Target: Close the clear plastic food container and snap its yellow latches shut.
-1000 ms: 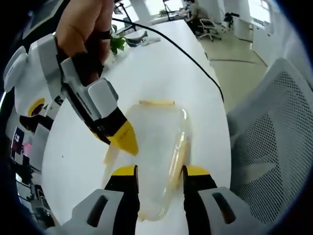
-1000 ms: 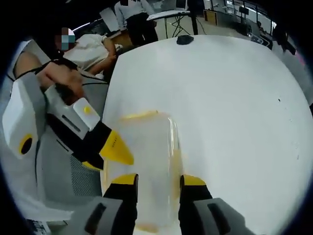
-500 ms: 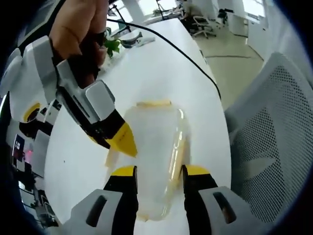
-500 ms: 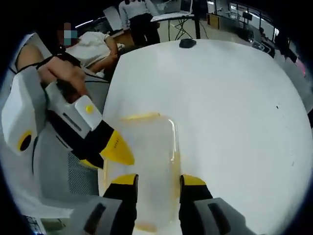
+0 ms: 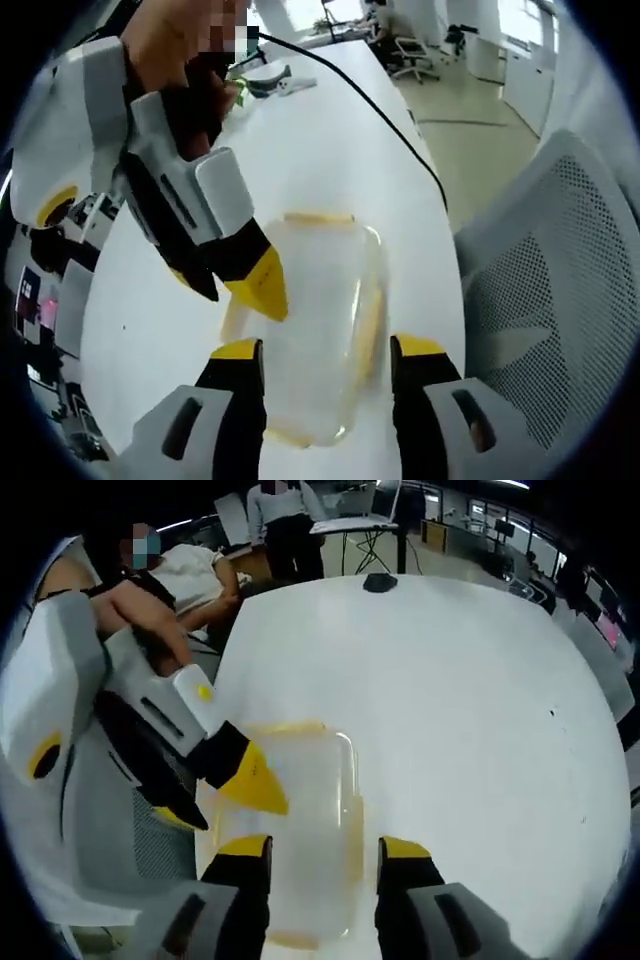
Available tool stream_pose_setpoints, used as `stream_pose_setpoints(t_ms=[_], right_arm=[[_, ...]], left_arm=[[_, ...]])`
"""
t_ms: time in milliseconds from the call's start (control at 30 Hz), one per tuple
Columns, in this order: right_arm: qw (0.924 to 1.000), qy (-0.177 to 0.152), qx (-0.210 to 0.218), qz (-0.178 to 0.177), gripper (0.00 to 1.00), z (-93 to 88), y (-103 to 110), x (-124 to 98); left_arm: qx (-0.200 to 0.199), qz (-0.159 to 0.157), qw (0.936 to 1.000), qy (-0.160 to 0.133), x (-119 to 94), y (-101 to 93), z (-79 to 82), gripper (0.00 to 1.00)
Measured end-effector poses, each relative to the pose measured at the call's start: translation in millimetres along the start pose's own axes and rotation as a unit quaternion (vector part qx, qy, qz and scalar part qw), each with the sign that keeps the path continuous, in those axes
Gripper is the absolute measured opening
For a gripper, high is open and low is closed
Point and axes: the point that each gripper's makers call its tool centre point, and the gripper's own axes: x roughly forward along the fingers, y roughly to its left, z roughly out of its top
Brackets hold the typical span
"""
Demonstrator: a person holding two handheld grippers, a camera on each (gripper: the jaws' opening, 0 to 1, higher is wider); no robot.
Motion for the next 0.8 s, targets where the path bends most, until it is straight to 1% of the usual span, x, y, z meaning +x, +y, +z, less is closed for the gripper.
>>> stream_pose_setpoints(t_ms=[100, 133, 233, 367, 433, 467, 567, 600, 633, 700, 800], right_arm=[[1.0, -0.003, 0.003, -0.003, 0.43, -1.7, 1.6, -3.1], [1.0, -0.005, 0.005, -0.005, 0.44, -2.2, 2.2, -3.8], [0.9999, -0.004, 0.009, -0.005, 0.47, -5.0, 7.6, -4.8], [1.0, -0.001, -0.003, -0.001, 0.5, -9.6, 16.5, -5.9], [1.0, -0.001, -0.004, -0.002, 0.53, -11.0, 18.5, -7.0], [1.0, -0.001, -0.005, -0.004, 0.55, -11.8, 19.2, -7.9], [0.9999, -0.001, -0.008, -0.009, 0.56, -13.1, 21.6, -10.0], [0.9999, -0.001, -0.008, -0.011, 0.57, -14.0, 21.7, -10.3], [0.9997, 0.006, -0.013, -0.02, 0.57, -16.7, 20.4, -11.2], [0.9997, 0.008, -0.014, -0.021, 0.57, -19.4, 23.2, -12.0], [0.9995, 0.007, -0.01, -0.028, 0.62, -23.4, 24.1, -12.1]], left_arm=[[-0.001, -0.003, 1.0, -0.001, -1.8, 2.5, -0.2, 0.5], [0.007, -0.006, 0.9999, 0.006, -1.9, 2.6, -2.4, 0.51], [0.015, -0.012, 0.9998, 0.009, -2.7, 5.3, -4.4, 0.54], [0.02, -0.019, 0.9994, 0.02, -2.5, 9.3, -11.4, 0.59], [0.027, -0.023, 0.9991, 0.022, -3.4, 10.3, -14.3, 0.59], [0.026, -0.024, 0.9991, 0.023, -3.0, 11.5, -15.7, 0.6], [0.026, -0.027, 0.999, 0.025, -2.2, 13.9, -19.2, 0.64], [0.025, -0.028, 0.9989, 0.03, -1.3, 15.3, -21.8, 0.65], [0.025, -0.028, 0.9988, 0.032, -1.0, 15.9, -22.8, 0.66], [0.025, -0.03, 0.9987, 0.034, -0.7, 17.3, -24.5, 0.68], [0.025, -0.033, 0.9984, 0.038, 0.6, 18.7, -27.3, 0.71]])
